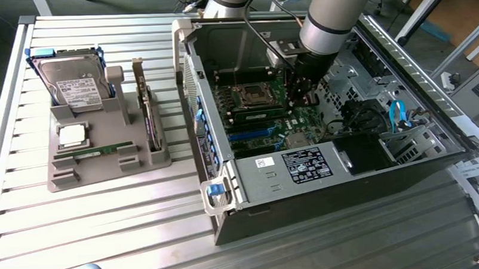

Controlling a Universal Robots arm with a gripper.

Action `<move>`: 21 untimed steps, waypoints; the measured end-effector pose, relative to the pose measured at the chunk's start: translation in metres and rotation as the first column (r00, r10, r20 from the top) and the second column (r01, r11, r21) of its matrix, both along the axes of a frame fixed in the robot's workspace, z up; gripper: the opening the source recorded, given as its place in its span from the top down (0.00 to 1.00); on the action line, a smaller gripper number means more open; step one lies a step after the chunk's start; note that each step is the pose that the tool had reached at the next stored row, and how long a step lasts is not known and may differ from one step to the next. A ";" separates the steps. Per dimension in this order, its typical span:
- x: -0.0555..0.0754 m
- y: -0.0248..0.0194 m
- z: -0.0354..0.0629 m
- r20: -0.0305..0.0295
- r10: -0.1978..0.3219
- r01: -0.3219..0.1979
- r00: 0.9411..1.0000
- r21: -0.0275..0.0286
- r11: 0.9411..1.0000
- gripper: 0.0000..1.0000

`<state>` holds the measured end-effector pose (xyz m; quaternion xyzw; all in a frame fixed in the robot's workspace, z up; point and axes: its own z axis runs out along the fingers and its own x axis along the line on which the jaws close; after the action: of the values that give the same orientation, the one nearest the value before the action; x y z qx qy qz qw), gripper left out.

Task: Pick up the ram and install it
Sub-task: 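Press down the ram until it locks into place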

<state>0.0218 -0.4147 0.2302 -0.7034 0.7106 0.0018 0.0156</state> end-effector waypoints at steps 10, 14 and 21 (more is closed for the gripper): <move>0.000 -0.0001 0.0111 0.000 0.000 0.000 1.000 -0.001 1.000 0.89; 0.000 -0.0001 0.0205 0.000 0.000 0.000 1.000 -0.001 1.000 0.89; 0.000 0.0000 0.0328 0.000 0.000 0.000 1.000 -0.001 1.000 0.89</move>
<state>0.0217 -0.4147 0.2630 -0.7034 0.7106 0.0014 0.0154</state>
